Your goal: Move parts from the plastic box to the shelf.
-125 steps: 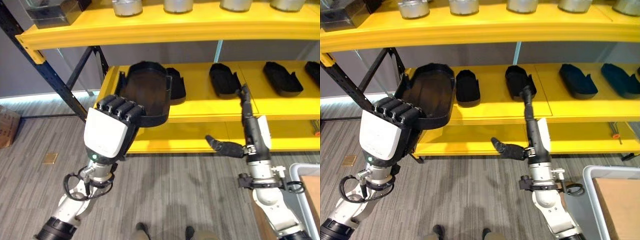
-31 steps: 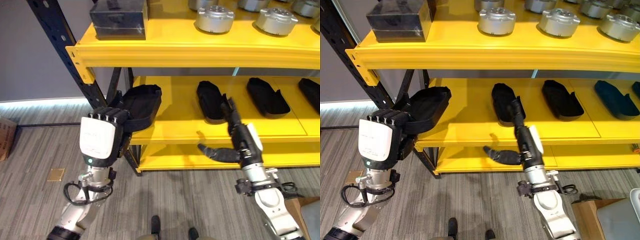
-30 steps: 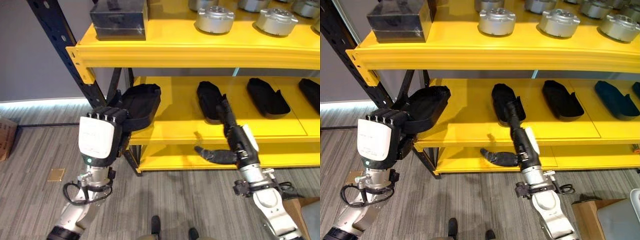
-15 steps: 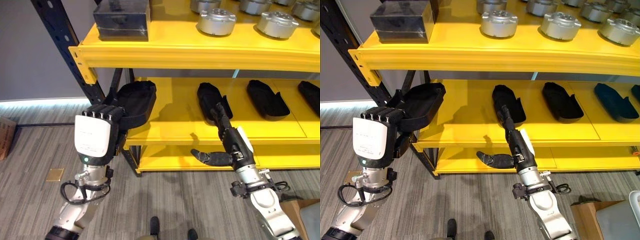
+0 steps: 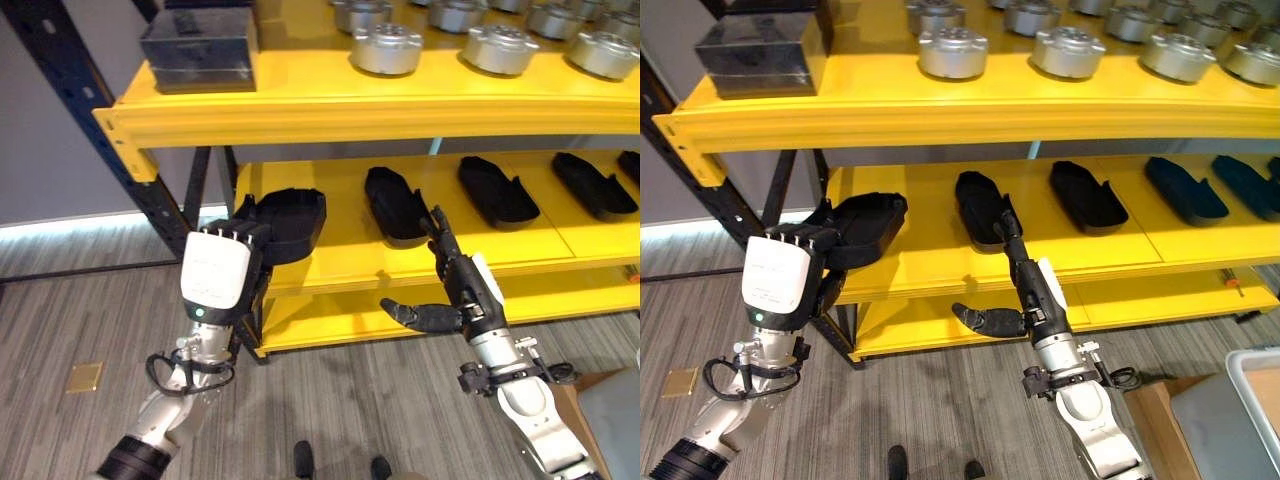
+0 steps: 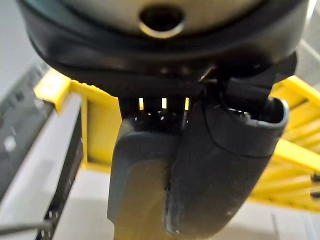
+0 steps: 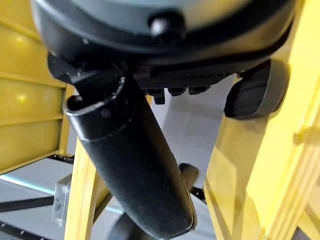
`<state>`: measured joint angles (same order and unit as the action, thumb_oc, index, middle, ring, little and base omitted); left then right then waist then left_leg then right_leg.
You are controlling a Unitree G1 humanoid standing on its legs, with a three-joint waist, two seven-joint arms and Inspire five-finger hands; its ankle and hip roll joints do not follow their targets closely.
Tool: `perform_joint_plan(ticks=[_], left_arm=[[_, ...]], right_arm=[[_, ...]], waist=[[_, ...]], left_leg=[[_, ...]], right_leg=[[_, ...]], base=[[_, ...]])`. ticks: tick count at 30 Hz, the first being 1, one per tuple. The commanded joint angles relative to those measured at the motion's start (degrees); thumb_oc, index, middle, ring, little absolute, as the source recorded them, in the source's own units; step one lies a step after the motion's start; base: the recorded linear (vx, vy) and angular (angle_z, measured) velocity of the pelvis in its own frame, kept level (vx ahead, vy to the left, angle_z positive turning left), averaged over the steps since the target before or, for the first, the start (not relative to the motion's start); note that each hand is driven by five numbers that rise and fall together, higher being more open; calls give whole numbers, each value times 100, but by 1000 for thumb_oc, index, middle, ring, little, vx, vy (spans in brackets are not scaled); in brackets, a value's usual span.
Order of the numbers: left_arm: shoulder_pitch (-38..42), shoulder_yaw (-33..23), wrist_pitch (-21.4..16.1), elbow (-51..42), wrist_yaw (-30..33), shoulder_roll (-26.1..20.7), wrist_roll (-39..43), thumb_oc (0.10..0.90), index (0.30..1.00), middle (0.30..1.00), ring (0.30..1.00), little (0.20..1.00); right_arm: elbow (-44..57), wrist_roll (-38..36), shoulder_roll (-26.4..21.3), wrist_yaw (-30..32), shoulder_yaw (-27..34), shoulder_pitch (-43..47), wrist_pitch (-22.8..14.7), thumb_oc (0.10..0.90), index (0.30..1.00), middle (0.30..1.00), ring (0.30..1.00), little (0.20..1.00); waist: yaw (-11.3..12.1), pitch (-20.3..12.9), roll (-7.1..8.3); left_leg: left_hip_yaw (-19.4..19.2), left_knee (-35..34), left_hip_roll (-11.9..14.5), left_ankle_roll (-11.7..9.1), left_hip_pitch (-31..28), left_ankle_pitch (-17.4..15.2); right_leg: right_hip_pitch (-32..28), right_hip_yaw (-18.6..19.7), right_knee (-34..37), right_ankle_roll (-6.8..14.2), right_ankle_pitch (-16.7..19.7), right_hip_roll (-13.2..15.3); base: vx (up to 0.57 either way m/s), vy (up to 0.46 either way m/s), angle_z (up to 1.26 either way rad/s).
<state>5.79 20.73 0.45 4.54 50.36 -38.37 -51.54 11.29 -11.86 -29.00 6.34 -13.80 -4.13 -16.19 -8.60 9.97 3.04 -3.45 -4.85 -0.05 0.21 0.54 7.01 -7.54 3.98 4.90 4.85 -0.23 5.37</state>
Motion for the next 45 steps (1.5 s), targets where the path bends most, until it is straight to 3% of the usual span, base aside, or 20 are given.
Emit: perform_joint_plan(ticks=[1,2,4,10,17,27,34,45], left_arm=[[824,-200,191,9,409,4,330,400,300,300,300,300],[824,-200,191,9,409,4,330,400,300,300,300,300],[1221,143,770,1436,1049,228,788,400,300,300,300,300],[1343,195,1060,2007,1250,478,1067,400,300,300,300,300],[1284,116,1123,2427,1221,697,1180,400,300,300,300,300],[1992,479,1132,3369,1226,903,1371,400,300,300,300,300],[2612,619,1067,4010,1176,815,1531,400,300,300,300,300],[3270,619,1299,4513,682,316,1709,400,300,300,300,300]], right_arm=[[456,-31,-115,19,17,462,-636,900,1000,1000,1000,1000],[456,-31,-115,19,17,462,-636,900,1000,1000,1000,1000],[381,-11,-225,-182,90,486,-772,900,1000,1000,1000,1000],[353,-81,-279,-201,207,498,-878,900,1000,1000,1000,1000],[346,-82,-306,-383,310,432,-913,900,1000,1000,1000,1000],[149,-38,-477,-422,85,909,-1014,900,1000,1000,1000,1000],[23,-55,-572,-586,25,1133,-1090,900,1000,1000,1000,1000],[26,-177,-674,-1029,220,976,-1100,900,1000,1000,1000,1000]], waist=[[143,-610,-185],[144,-610,-185],[-98,-430,-191],[-207,-280,-162],[-280,-154,-134],[-472,348,-51],[-680,643,-17],[-942,684,-130]], left_leg=[[-779,20,619,-325,-623,-705],[-779,20,619,-325,-623,-705],[-994,128,695,-341,-483,-666],[-1069,250,731,-348,-344,-668],[-1124,395,767,-360,-244,-688],[-1292,938,805,-355,239,-825],[-1440,1204,837,-360,415,-901],[-1577,1342,892,-423,397,-802]], right_leg=[[394,-725,-7,251,294,133],[394,-725,-7,251,294,133],[622,-492,-45,210,339,45],[768,-415,-95,185,350,3],[870,-374,-183,164,319,-19],[1344,-275,-434,120,304,-33],[1568,-196,-522,105,314,-51],[1634,-107,-629,87,254,-83]], base=[[0,0,-25],[-1,4,-10],[-59,18,-35],[-24,9,-19],[-4,5,-2],[-74,34,-3],[-59,39,-3],[30,12,-2]])
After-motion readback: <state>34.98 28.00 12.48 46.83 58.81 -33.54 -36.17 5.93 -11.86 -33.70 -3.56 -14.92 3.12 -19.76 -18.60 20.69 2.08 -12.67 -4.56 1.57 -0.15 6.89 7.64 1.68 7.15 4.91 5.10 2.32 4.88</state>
